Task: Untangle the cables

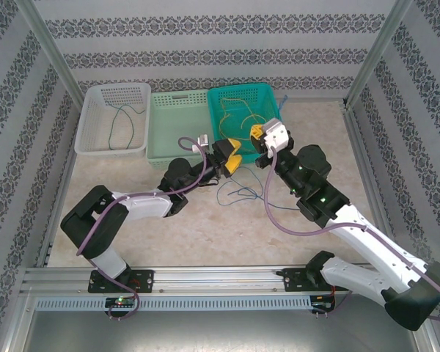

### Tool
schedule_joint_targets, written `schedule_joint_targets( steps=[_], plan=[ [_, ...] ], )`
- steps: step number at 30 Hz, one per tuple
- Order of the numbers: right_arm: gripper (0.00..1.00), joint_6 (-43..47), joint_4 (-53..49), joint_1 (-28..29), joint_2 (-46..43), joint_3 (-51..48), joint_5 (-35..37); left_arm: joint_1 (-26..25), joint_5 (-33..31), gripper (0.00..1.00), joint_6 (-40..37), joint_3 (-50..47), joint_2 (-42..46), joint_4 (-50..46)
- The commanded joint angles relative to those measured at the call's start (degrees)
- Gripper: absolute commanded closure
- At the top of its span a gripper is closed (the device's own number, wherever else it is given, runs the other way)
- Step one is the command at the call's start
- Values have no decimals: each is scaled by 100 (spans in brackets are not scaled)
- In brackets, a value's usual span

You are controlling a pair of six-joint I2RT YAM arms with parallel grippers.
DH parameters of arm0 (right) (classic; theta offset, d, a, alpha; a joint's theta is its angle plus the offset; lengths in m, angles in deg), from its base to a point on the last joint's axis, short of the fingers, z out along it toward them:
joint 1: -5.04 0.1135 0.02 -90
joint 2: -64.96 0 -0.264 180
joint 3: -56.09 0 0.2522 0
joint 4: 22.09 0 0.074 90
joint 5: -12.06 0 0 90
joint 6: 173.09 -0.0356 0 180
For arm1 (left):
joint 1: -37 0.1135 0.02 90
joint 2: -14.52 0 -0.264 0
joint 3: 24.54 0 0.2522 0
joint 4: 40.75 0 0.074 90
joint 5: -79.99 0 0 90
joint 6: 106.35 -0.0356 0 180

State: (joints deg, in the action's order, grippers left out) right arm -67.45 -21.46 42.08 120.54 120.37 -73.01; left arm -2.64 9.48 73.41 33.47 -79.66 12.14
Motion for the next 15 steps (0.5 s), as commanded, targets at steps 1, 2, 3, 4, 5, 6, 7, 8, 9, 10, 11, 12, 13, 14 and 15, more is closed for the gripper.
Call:
schedule_joint_targets(
  steps=[1, 2, 3, 4, 5, 6, 7, 8, 9, 10, 11, 12, 13, 14, 15],
  plan=[
    [100, 724, 832, 99, 111, 124, 139, 9, 47, 13, 294, 22, 202, 548],
    [100, 914, 931, 118, 193, 134, 178, 4, 53, 13, 334, 27, 200, 550],
    [100, 1078, 1005, 139, 270, 156, 198, 8, 65, 13, 370, 29, 189, 559],
    [100, 1196, 1059, 152, 333, 172, 211, 5, 73, 13, 412, 25, 169, 573],
    [100, 1272, 1136, 163, 389, 189, 205, 0, 75, 13, 472, 22, 146, 598],
    [100, 1279, 1192, 176, 437, 195, 182, 0, 66, 13, 520, 21, 111, 632],
    [100, 1276, 1246, 201, 467, 203, 182, -9, 37, 13, 570, 21, 64, 682],
    [100, 1273, 1344, 252, 497, 188, 182, -17, 17, 13, 622, 38, 8, 767],
    [100, 1301, 1478, 309, 535, 152, 215, -33, -11, 14, 691, 55, -65, 863],
    [100, 1368, 1608, 369, 557, 95, 263, -43, -20, 14, 743, 94, -132, 951],
    [100, 1457, 1798, 431, 601, 53, 340, -61, -23, 14, 803, 157, -213, 1042],
    [100, 1510, 1935, 480, 649, 8, 359, -70, -13, 15, 836, 214, -286, 1112],
    [100, 1512, 2000, 517, 684, 10, 355, -79, -12, 15, 857, 262, -346, 1162],
    [100, 1510, 2057, 567, 723, 14, 355, -86, -22, 15, 889, 299, -405, 1194],
    [100, 1535, 2124, 641, 773, 17, 379, -92, -33, 16, 918, 353, -466, 1230]
  ],
)
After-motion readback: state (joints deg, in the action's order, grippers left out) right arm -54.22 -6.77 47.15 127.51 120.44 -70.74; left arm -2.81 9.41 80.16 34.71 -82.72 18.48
